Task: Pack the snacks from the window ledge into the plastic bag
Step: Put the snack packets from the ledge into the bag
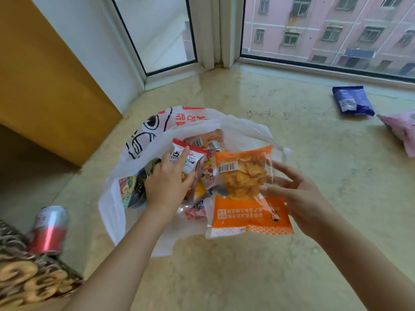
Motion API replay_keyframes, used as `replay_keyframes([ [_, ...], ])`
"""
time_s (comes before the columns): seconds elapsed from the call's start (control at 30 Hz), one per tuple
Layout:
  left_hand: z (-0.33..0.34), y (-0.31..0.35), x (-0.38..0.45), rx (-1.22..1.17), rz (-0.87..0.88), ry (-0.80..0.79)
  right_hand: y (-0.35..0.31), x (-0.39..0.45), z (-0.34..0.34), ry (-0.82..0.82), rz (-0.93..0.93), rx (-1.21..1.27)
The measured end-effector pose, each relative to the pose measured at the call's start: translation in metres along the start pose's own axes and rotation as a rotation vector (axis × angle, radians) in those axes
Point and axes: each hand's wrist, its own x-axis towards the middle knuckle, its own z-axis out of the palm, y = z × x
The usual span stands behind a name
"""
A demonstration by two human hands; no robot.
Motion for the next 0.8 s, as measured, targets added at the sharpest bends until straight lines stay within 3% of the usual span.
replay_keyframes([
  [0.17,0.011,-0.025,0.008,0.011,0.037,-0.019,0.004,0.024,0.036,0.042,0.010,-0.027],
  [0.33,0.011,-0.037,0.013,0.202,0.093,-0.076,0.008,0.043,0.064,0.057,0.028,-0.055],
  [0.57,-0.003,-0.039,-0.002,-0.051,0.128,0.199,0.013,0.071,0.105,0.144,-0.089,-0.119],
  [0.8,-0.002,-0.020,-0.008,-0.014,0.197,0.123,0.027,0.090,0.115,0.162,-0.342,-0.582],
])
